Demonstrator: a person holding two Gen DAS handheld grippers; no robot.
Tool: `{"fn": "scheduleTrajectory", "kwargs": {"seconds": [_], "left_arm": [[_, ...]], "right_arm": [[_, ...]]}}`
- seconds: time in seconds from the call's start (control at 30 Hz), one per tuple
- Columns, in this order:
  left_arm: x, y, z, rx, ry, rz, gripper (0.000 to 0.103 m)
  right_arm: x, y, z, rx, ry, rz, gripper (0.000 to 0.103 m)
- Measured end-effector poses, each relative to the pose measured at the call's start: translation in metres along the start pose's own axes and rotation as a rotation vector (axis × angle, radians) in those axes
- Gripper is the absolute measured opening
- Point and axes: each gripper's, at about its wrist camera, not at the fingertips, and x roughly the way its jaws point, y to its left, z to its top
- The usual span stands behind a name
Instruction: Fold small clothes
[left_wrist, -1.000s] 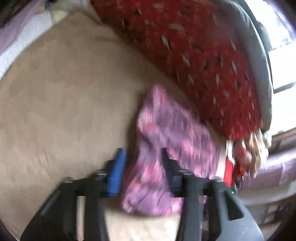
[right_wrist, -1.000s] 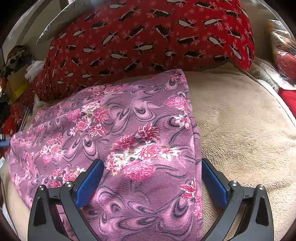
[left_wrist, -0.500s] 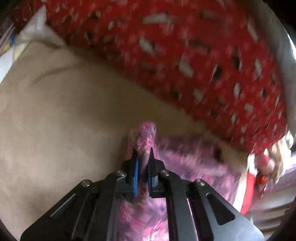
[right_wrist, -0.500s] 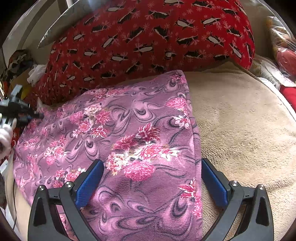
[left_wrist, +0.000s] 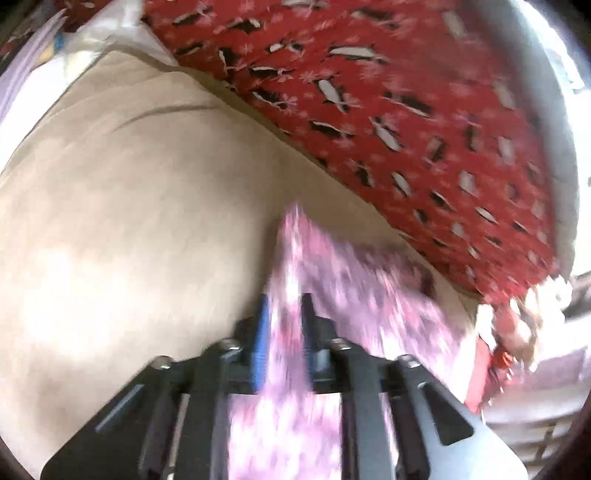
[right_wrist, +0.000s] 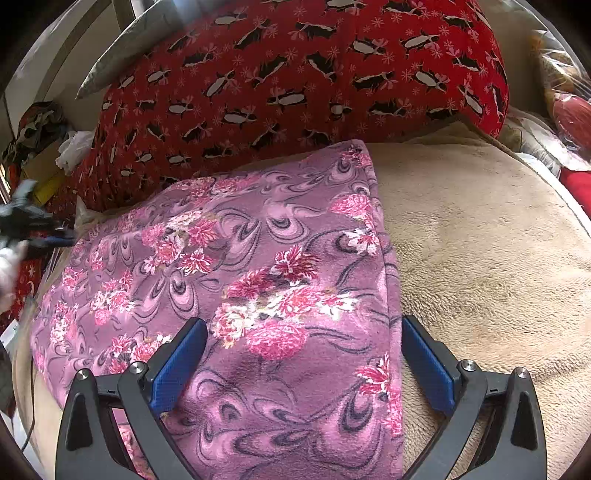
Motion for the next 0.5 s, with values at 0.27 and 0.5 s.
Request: {"fn": "scheduleTrajectory", "kwargs": {"seconds": [0.27,0.5], "left_arm": [[-0.004,0.049,-0.13,-0.235,0.082,-0.281,0.047],[0.007,0.047,-0.169,-0.346,0.104,-0.36,0.047]], "right_arm": [[0.001,0.002,0.0,-0.006,0.004,-0.01,0.103],[0.001,0.002,0.0,-0.006,0.004,-0.009,0.103]]}}
